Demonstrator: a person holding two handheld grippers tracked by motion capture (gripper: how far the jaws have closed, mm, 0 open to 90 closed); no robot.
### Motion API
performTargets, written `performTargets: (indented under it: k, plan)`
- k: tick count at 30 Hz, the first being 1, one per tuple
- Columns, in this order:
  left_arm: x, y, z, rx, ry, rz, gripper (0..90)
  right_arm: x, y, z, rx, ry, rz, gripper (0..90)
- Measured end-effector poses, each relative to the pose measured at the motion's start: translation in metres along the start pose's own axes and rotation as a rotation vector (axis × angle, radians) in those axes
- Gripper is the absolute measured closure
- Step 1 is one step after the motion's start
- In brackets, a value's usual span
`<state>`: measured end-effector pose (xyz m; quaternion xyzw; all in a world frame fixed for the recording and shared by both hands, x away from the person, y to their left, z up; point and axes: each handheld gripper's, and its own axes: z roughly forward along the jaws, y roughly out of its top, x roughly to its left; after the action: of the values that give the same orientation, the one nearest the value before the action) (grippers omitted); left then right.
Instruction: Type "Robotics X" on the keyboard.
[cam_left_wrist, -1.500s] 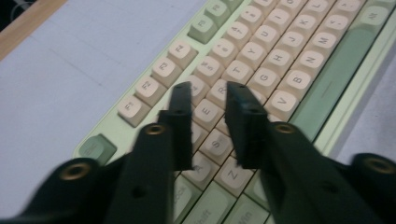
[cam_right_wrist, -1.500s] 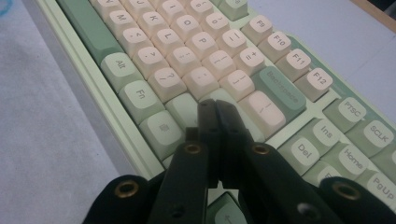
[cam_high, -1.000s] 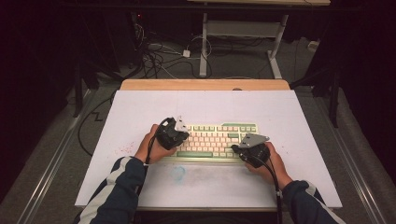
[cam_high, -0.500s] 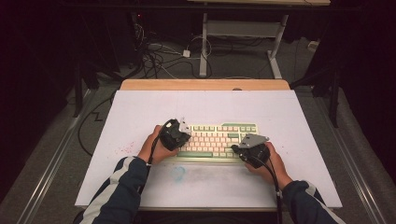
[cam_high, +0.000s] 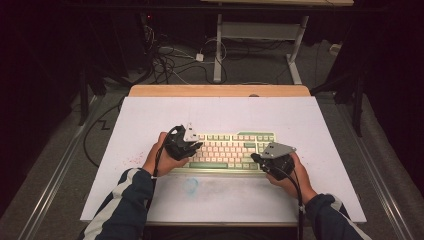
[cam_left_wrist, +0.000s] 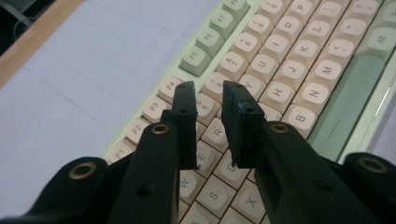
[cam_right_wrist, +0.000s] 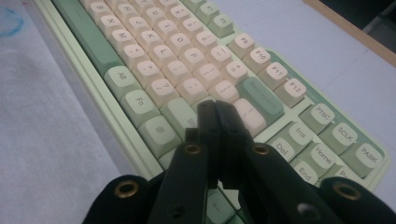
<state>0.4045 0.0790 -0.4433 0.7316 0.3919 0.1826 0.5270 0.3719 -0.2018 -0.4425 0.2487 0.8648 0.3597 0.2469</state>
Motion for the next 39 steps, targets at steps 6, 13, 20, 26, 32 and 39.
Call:
performTargets:
  k: [6, 13, 20, 26, 32, 39]
  plan:
    - [0.000, 0.000, -0.013, -0.062, 0.005, 0.009, 53.7, 0.000, 0.000, -0.005, -0.013, -0.002, -0.001, 90.0]
    - [-0.004, -0.007, -0.034, -0.125, 0.023, 0.045, 36.1, -0.001, 0.000, -0.008, -0.034, -0.021, 0.014, 90.0]
    - [-0.003, -0.023, -0.050, -0.158, 0.032, 0.052, 26.3, 0.000, 0.004, -0.007, -0.040, -0.019, 0.013, 90.0]
    - [0.003, -0.039, -0.059, -0.151, 0.064, 0.058, 22.4, 0.001, 0.009, -0.002, -0.035, -0.011, 0.009, 90.0]
    - [0.008, -0.053, -0.070, -0.157, 0.084, 0.060, 21.0, 0.000, 0.016, 0.008, -0.034, -0.010, 0.008, 90.0]
    - [0.015, -0.065, -0.084, -0.151, 0.109, 0.036, 21.0, 0.005, 0.031, 0.024, -0.027, 0.007, -0.010, 90.0]
